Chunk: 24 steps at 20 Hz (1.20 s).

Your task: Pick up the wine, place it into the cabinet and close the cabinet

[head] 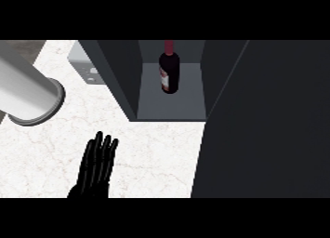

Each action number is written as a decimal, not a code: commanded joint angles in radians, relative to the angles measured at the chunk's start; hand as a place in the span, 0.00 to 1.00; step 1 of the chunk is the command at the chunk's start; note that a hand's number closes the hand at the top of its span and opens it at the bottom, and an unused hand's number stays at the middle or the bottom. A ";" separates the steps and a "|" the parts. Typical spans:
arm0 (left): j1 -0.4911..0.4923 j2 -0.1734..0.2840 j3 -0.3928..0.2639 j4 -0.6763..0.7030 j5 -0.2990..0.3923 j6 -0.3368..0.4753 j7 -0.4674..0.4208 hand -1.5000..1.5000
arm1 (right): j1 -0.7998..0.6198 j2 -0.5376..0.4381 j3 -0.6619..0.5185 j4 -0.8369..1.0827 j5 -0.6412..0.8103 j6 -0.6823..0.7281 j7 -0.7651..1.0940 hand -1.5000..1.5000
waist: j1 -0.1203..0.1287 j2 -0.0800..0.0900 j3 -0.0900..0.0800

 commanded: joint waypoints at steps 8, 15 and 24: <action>0.145 0.155 0.168 -0.100 0.087 -0.157 -0.046 0.00 | 0.137 0.053 0.197 -0.134 -0.119 -0.006 0.145 1.00 | -0.004 -0.003 -0.001; 0.205 0.217 0.318 -0.158 0.174 -0.254 -0.042 0.00 | 0.096 0.057 0.307 -0.063 -0.099 -0.012 0.129 1.00 | 0.003 0.000 0.000; 0.351 0.316 0.543 -0.105 0.306 -0.456 -0.078 0.00 | 0.017 0.057 0.647 -0.081 0.094 -0.117 0.168 1.00 | 0.009 -0.008 -0.003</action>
